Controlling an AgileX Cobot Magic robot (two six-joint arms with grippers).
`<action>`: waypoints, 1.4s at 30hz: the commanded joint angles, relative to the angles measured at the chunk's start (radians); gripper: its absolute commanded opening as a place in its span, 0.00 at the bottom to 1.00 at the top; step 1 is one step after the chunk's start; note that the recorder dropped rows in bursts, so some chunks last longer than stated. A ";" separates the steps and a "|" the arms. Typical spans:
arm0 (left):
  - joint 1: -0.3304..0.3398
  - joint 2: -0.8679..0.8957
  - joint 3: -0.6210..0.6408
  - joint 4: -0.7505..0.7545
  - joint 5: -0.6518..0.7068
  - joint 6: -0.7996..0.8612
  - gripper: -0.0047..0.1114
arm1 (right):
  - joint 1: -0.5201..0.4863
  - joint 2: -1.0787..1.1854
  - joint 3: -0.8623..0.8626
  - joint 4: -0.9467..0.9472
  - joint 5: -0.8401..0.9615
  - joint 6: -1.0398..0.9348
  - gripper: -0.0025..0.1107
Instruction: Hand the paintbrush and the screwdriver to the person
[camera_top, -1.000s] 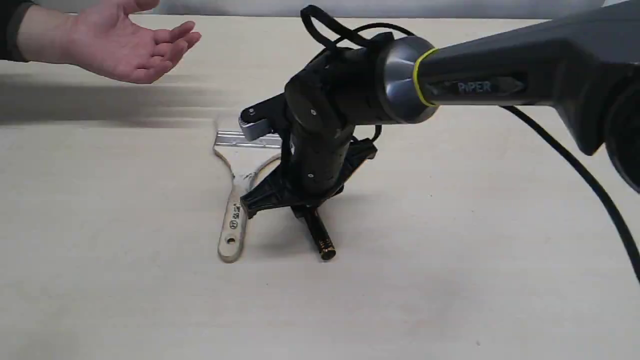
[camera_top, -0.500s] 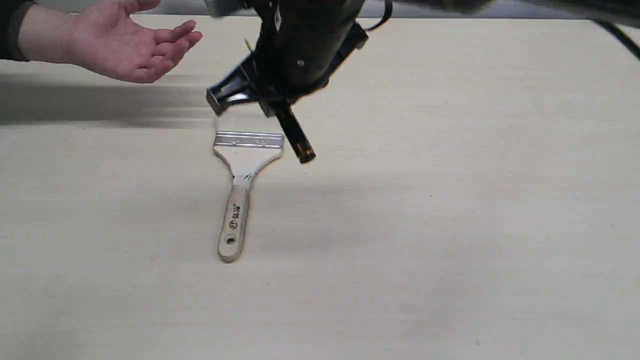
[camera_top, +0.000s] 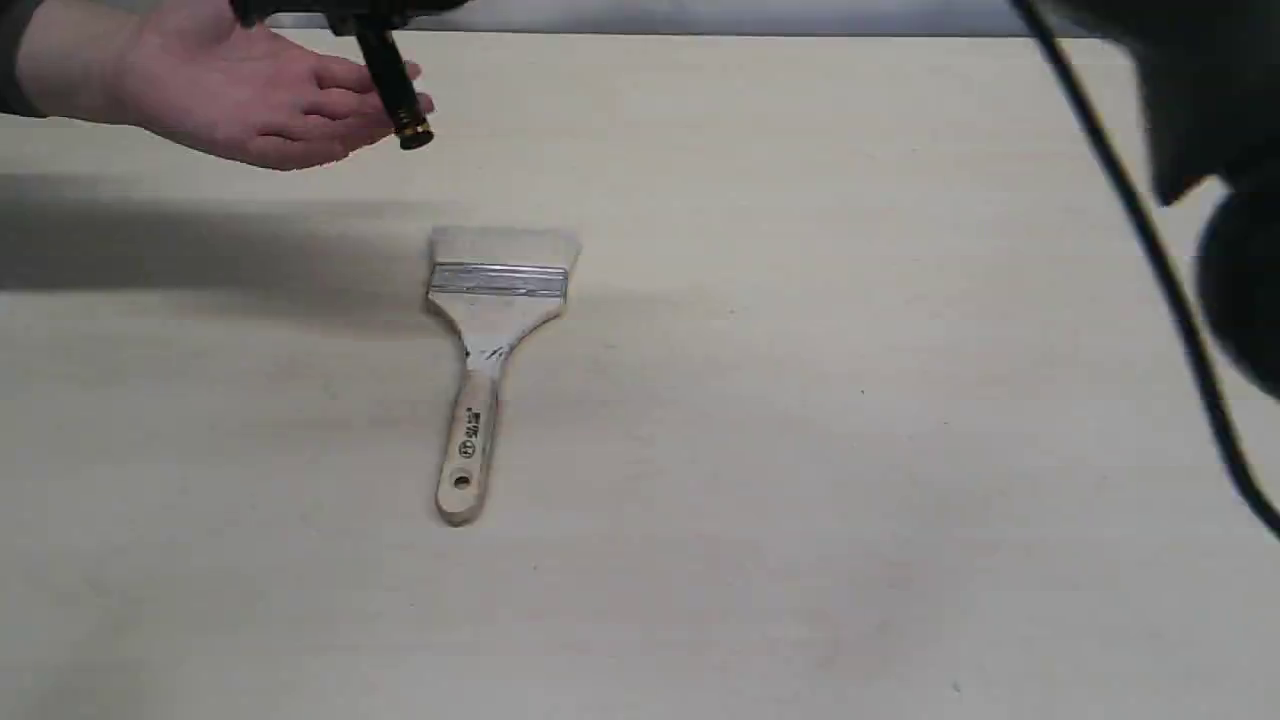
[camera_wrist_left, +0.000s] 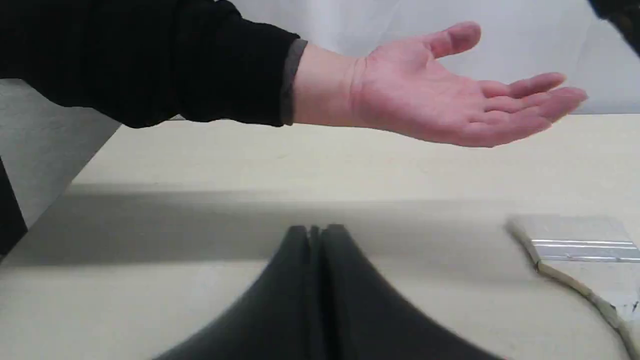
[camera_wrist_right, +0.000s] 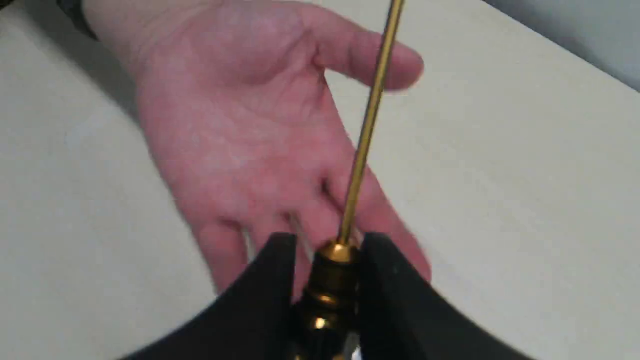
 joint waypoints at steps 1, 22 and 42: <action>-0.008 -0.002 0.002 -0.001 -0.007 -0.002 0.04 | -0.001 0.087 -0.096 0.048 -0.049 -0.033 0.06; -0.008 -0.002 0.002 -0.003 -0.006 -0.002 0.04 | -0.001 0.188 -0.276 0.030 0.300 0.028 0.38; -0.008 -0.002 0.002 -0.003 -0.006 -0.002 0.04 | 0.068 0.199 -0.237 -0.138 0.471 0.278 0.42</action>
